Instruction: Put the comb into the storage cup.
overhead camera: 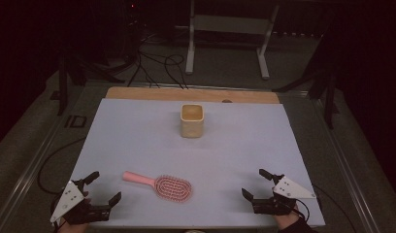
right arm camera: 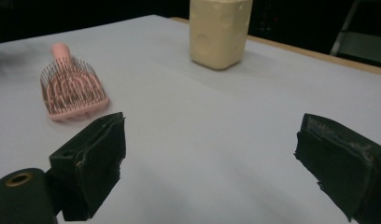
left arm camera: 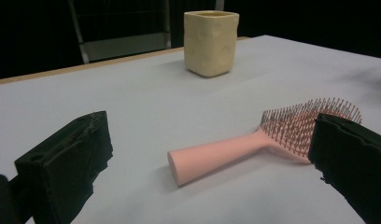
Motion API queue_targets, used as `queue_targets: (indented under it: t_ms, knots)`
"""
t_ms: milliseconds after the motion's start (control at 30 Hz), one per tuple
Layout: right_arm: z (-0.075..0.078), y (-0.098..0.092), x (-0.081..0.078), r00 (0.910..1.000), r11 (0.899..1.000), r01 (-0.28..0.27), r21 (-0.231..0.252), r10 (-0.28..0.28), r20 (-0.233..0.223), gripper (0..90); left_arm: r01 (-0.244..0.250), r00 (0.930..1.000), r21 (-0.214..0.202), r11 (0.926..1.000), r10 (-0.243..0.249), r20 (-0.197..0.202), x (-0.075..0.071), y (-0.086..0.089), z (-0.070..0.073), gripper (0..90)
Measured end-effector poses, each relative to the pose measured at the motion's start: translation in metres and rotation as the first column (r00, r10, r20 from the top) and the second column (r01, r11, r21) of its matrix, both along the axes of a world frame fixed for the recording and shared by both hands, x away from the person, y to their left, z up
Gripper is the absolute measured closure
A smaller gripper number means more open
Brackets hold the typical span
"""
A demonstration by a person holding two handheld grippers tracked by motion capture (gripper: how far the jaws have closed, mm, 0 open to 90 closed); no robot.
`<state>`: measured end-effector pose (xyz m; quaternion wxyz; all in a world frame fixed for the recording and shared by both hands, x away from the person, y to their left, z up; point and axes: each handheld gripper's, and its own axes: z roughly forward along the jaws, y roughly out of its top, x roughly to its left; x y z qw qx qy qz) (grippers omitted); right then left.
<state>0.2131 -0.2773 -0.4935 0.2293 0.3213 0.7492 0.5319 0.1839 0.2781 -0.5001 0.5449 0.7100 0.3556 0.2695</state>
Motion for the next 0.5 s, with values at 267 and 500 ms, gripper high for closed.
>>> queue_targets:
  t_ms: [267,500]
  knots:
    - [0.005,0.0,-0.004,0.9999,1.0,0.006,0.002,-0.006,0.013,8.2,0.032,0.9995,0.02,0.9993,-0.032,0.001,-0.001,-0.003,0.006,0.2]
    - [0.005,0.0,-0.005,0.9991,0.999,0.033,-0.007,-0.033,0.028,8.2,0.066,0.9978,0.0,0.9979,-0.066,0.007,-0.004,-0.002,0.023,0.2]
